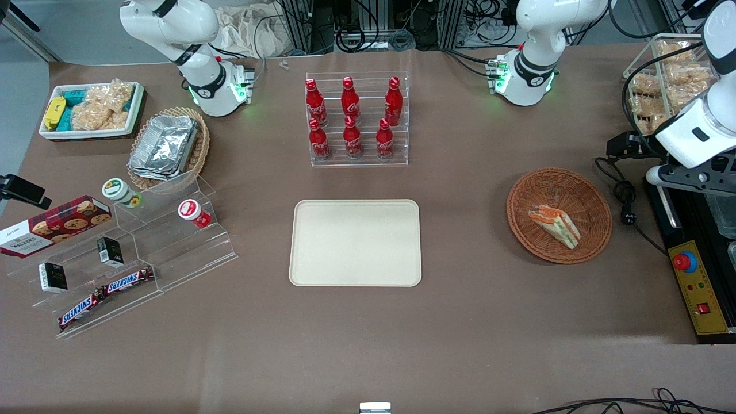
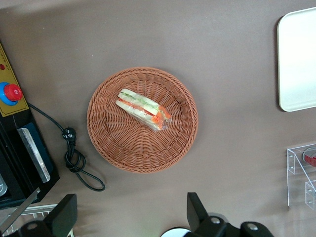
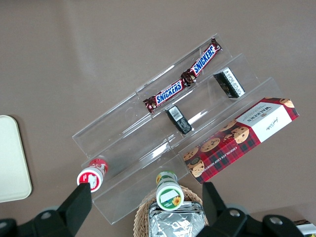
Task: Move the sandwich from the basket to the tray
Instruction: 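Move the left gripper down over the wrapped sandwich in the basket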
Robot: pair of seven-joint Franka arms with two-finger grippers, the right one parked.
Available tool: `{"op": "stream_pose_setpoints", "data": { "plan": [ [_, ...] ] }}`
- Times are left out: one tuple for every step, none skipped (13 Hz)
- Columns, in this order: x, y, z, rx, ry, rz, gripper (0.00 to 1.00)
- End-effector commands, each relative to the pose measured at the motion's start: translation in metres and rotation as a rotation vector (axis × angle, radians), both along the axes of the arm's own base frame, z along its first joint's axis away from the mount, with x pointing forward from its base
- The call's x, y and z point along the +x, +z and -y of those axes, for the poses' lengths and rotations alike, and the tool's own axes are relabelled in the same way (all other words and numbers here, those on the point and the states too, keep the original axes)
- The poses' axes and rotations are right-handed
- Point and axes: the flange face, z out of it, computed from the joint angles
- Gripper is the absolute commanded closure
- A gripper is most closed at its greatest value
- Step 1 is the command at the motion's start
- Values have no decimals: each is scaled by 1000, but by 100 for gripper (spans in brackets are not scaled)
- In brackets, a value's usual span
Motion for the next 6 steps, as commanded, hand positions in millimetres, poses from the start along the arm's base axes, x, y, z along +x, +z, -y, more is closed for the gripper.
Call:
{"op": "stream_pose_setpoints", "data": {
  "plan": [
    [2, 2, -2, 14, -8, -18, 0],
    [4, 7, -2, 14, -5, -9, 0],
    [9, 9, -2, -4, -1, -3, 0],
    [14, 11, -4, 3, 13, -11, 0],
    [18, 2, 3, 12, 75, -39, 0],
    [17, -3, 16, 37, 238, -43, 0]
  ]
}}
